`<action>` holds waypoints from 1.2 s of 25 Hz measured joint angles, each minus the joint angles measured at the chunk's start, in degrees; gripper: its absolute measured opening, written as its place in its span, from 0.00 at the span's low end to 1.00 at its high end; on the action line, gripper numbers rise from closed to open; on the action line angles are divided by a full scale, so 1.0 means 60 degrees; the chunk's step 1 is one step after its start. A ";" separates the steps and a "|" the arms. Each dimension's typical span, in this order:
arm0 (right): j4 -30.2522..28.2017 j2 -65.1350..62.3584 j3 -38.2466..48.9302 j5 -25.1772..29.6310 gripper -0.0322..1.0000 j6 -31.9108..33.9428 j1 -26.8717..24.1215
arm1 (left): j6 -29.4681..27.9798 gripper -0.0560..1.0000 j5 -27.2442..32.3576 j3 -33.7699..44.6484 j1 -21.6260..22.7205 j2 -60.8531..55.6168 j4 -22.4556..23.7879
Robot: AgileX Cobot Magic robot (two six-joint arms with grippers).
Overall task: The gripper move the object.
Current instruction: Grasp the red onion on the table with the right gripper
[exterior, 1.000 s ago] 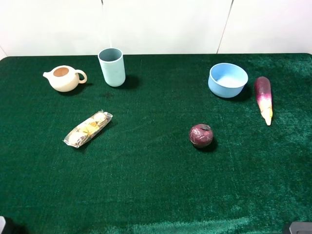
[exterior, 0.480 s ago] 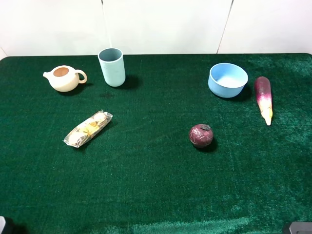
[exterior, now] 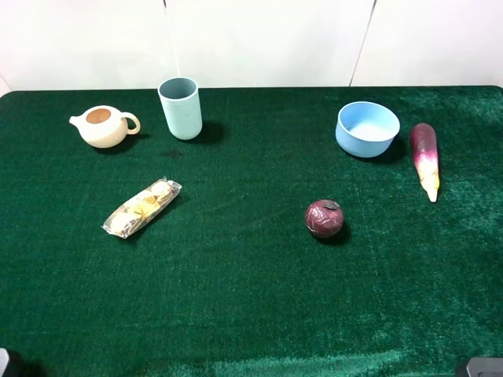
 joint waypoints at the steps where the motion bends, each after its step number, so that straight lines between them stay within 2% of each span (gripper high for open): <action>1: 0.0010 0.0203 0.0000 0.0008 0.70 0.0000 0.0000 | 0.0000 0.85 0.0000 0.0000 0.0000 0.0000 0.0000; 8: 0.0235 0.2374 -0.0368 -0.0011 0.70 -0.0011 0.0000 | 0.0000 0.85 0.0000 0.0000 0.0000 0.0000 0.0000; 22: 0.0243 0.7020 -0.1375 -0.0306 0.70 -0.1187 0.0000 | 0.0000 0.85 0.0000 0.0000 0.0000 0.0000 0.0000; 30: 0.0231 0.8647 -0.1615 -0.0616 0.70 -0.1250 0.0077 | 0.0000 0.85 0.0000 0.0000 0.0000 0.0000 0.0000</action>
